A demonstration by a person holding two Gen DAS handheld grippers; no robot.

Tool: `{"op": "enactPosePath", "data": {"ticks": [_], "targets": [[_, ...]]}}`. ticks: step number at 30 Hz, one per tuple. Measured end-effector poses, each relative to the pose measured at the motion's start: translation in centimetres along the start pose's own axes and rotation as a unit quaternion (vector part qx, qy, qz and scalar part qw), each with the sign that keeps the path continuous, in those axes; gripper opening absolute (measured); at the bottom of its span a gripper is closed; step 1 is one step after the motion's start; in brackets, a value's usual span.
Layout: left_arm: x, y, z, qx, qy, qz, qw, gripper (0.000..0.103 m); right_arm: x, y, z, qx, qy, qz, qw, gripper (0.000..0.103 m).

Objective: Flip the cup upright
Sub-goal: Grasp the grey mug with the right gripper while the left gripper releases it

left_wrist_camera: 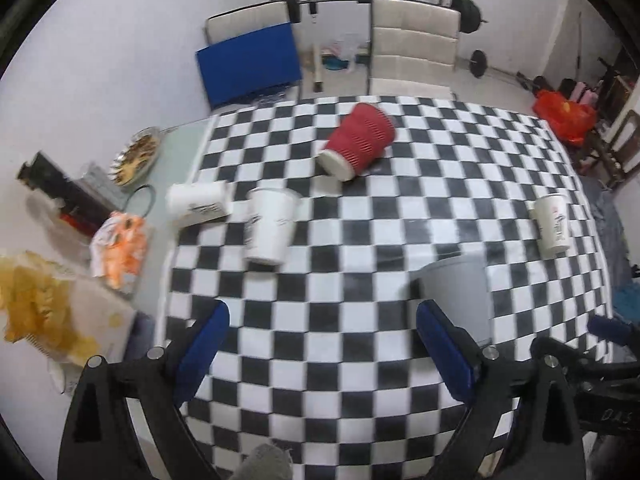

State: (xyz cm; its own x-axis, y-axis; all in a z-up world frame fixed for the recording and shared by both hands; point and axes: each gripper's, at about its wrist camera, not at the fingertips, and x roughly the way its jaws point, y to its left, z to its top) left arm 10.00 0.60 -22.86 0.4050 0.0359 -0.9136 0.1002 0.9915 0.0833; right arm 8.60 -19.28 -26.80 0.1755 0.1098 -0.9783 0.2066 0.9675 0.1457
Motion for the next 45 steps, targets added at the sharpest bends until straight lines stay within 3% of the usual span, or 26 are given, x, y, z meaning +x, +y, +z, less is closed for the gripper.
{"op": "enactPosePath", "data": {"ticks": [5,12,17,23,27,34,40,45], "targets": [[2.7,1.8,-1.7,-0.028,0.040,0.011,0.9988,0.095,1.9,2.7,0.7,-0.025,0.031,0.008,0.999,0.100],[9.7,2.8,-3.2,-0.038,0.115,0.011,0.9925,0.095,8.6,3.8,5.0,-0.051,0.125,-0.020,0.991,0.099],[12.8,2.5,-3.1,-0.040,0.132,0.002,0.9904,0.095,12.9,3.8,8.0,-0.054,0.186,-0.032,0.981,0.099],[15.0,1.9,-2.8,-0.035,0.153,-0.016,0.9875,0.095,16.9,3.3,8.9,-0.033,0.245,-0.022,0.969,0.099],[15.4,1.7,-2.8,-0.033,0.156,-0.021,0.9870,0.095,18.5,3.1,8.6,-0.029,0.260,-0.030,0.965,0.085],[15.5,2.0,-2.4,-0.034,0.154,-0.029,0.9871,0.095,16.9,3.7,8.6,-0.030,0.208,-0.019,0.978,0.084],[15.6,2.6,-2.2,-0.040,0.154,-0.032,0.9868,0.095,13.4,3.5,8.7,-0.024,0.075,0.007,0.997,0.084],[16.2,4.5,-1.9,-0.048,0.154,-0.028,0.9865,0.095,11.4,3.1,8.6,-0.002,-0.051,0.041,0.998,0.084]]}}
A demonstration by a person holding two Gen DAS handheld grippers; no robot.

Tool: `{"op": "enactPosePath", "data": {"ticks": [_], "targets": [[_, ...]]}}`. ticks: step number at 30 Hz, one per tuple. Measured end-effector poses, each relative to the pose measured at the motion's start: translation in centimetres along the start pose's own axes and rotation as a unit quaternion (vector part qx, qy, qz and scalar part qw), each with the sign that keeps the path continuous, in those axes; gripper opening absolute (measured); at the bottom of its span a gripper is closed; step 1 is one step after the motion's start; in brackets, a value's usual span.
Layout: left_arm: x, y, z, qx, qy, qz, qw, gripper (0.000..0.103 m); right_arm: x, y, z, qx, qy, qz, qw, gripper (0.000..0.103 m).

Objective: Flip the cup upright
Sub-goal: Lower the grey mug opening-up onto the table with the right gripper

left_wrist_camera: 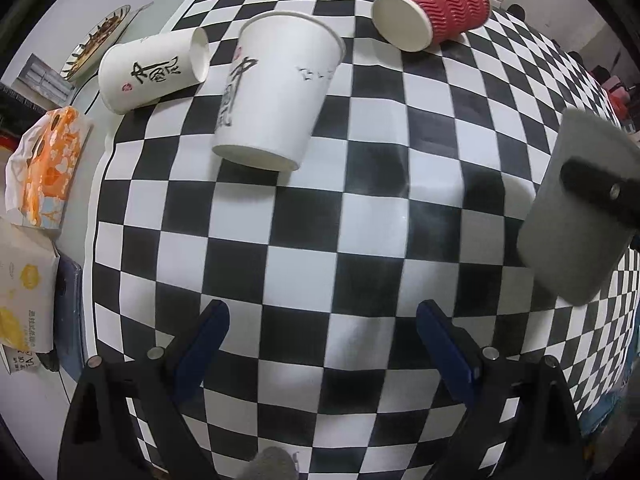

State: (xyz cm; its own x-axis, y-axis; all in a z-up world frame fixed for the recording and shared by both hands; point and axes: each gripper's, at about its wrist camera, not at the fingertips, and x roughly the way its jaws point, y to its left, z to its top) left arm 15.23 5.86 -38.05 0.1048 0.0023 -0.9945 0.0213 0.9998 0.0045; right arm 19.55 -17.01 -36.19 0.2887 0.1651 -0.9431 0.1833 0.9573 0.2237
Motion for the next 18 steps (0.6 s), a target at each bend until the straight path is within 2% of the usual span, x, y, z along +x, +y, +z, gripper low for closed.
{"op": "enactPosePath", "data": {"ticks": [3,6,10,14,18], "targets": [[0.4,0.9,0.1,-0.006,0.004,0.002,1.0000,0.095,-0.3,0.7,-0.9,-0.002,-0.075,-0.005,0.997,0.084],[1.5,1.4,0.8,-0.010,0.009,0.004,0.9999,0.095,0.3,1.5,-2.0,-0.015,-0.144,-0.030,0.989,0.084],[2.1,2.0,0.8,-0.003,0.008,0.007,0.9999,0.095,1.0,2.5,-4.3,-0.046,-0.200,-0.055,0.977,0.084],[2.5,2.1,-0.1,0.005,0.006,0.005,1.0000,0.095,0.9,3.3,-6.1,-0.077,-0.211,-0.072,0.972,0.084],[2.3,1.1,-1.3,0.009,0.001,0.004,1.0000,0.095,1.2,3.5,-7.1,-0.084,-0.191,-0.077,0.975,0.085]]}}
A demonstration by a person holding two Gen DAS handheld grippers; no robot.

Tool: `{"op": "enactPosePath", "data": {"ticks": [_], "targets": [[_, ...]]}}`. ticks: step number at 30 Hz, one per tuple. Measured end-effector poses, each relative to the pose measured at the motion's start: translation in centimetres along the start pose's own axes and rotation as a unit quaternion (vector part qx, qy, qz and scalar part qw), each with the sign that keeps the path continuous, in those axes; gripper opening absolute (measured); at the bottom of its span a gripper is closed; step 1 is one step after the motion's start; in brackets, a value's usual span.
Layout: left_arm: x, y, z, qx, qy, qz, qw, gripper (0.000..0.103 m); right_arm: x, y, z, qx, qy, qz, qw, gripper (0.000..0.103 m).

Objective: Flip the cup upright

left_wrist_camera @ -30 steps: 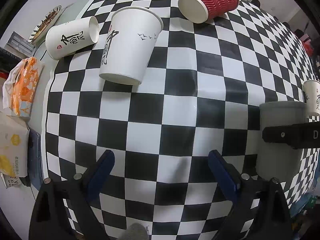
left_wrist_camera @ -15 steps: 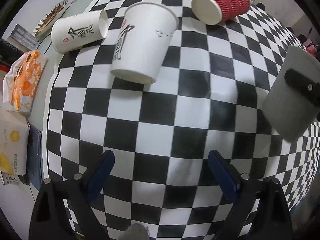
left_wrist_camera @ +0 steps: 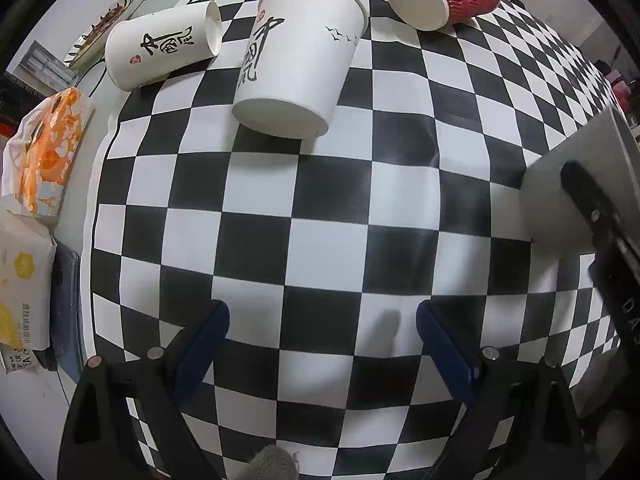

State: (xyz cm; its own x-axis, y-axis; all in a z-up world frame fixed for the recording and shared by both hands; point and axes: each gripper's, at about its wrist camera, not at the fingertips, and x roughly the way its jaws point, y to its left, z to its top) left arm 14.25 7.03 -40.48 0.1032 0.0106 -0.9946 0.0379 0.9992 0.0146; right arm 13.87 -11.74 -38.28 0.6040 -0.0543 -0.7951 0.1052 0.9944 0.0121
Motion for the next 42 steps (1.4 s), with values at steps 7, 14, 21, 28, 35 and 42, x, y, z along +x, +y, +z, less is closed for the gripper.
{"op": "enactPosePath", "data": {"ticks": [7,14,21,28,35,42], "targets": [[-2.0,-1.1,-1.7,0.004,-0.018,0.005,0.9998,0.095,-1.0,-0.2,-0.7,0.006,0.048,0.002,0.999,0.087],[-6.9,-2.4,-3.3,-0.003,-0.074,0.025,0.9969,0.095,-4.9,-1.3,-1.2,0.008,0.089,-0.011,0.996,0.088],[-14.7,-4.4,-5.1,-0.004,-0.125,0.011,0.9921,0.097,-12.4,-4.7,-0.4,0.023,0.118,-0.026,0.992,0.089],[-23.1,-5.9,-5.8,0.011,-0.168,-0.011,0.9857,0.097,-21.8,-7.0,3.3,0.029,0.123,-0.033,0.991,0.089],[-30.7,-6.5,-7.2,0.012,-0.216,-0.012,0.9763,0.097,-30.5,-7.7,7.2,0.023,0.096,-0.041,0.994,0.089],[-34.7,-6.0,-8.2,-0.013,-0.238,-0.009,0.9712,0.097,-36.2,-7.7,9.4,0.017,0.062,-0.036,0.997,0.089]]}}
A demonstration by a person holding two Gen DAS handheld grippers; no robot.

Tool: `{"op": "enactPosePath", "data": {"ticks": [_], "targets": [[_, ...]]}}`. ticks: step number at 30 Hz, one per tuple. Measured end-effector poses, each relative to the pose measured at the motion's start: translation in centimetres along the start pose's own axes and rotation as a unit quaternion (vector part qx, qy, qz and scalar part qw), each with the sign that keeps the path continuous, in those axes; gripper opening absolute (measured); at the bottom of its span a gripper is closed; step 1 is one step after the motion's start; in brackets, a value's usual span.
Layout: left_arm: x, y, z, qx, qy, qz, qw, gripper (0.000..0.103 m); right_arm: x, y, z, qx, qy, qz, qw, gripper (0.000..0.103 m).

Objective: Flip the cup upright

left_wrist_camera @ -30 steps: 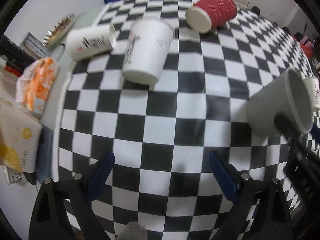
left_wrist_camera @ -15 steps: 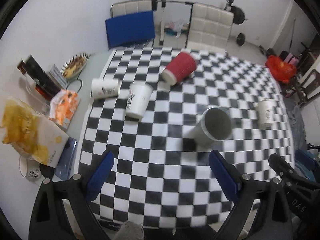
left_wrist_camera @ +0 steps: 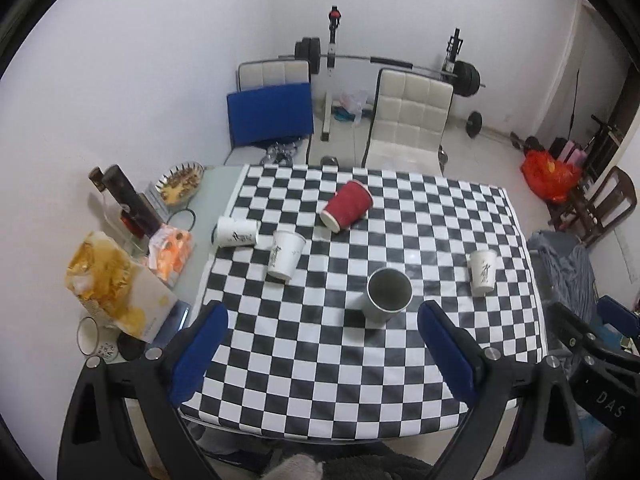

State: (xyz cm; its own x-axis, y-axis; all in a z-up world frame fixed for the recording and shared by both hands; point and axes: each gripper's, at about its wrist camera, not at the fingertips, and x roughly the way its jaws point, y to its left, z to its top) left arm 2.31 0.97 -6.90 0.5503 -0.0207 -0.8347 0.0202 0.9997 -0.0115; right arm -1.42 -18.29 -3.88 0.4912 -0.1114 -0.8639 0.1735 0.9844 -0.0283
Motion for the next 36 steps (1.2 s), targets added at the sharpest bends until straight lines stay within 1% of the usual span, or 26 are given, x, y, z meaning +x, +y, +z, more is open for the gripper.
{"op": "enactPosePath", "data": {"ticks": [4,10,14,19,26,36], "targets": [[-1.4,-0.1,0.2,0.000,-0.009,0.004,0.9999,0.097,-1.8,0.0,0.5,-0.005,-0.007,0.002,1.000,0.089],[-2.8,0.1,0.5,-0.004,-0.012,0.011,0.9999,0.097,-3.7,0.3,1.1,-0.014,-0.016,0.007,1.000,0.089],[-3.4,0.0,0.6,-0.002,-0.018,0.015,0.9997,0.097,-4.3,0.3,1.3,-0.013,-0.019,0.013,1.000,0.089],[-4.1,0.1,0.8,0.000,-0.021,0.010,0.9997,0.097,-4.8,0.5,1.4,-0.012,-0.022,0.019,0.999,0.089],[-4.9,-0.1,1.0,0.004,-0.027,0.004,0.9996,0.097,-5.4,0.5,1.5,-0.007,-0.026,0.015,1.000,0.089],[-5.1,-0.5,1.0,0.006,-0.031,0.006,0.9995,0.097,-5.6,0.1,1.5,-0.006,-0.028,0.014,0.999,0.089]]}}
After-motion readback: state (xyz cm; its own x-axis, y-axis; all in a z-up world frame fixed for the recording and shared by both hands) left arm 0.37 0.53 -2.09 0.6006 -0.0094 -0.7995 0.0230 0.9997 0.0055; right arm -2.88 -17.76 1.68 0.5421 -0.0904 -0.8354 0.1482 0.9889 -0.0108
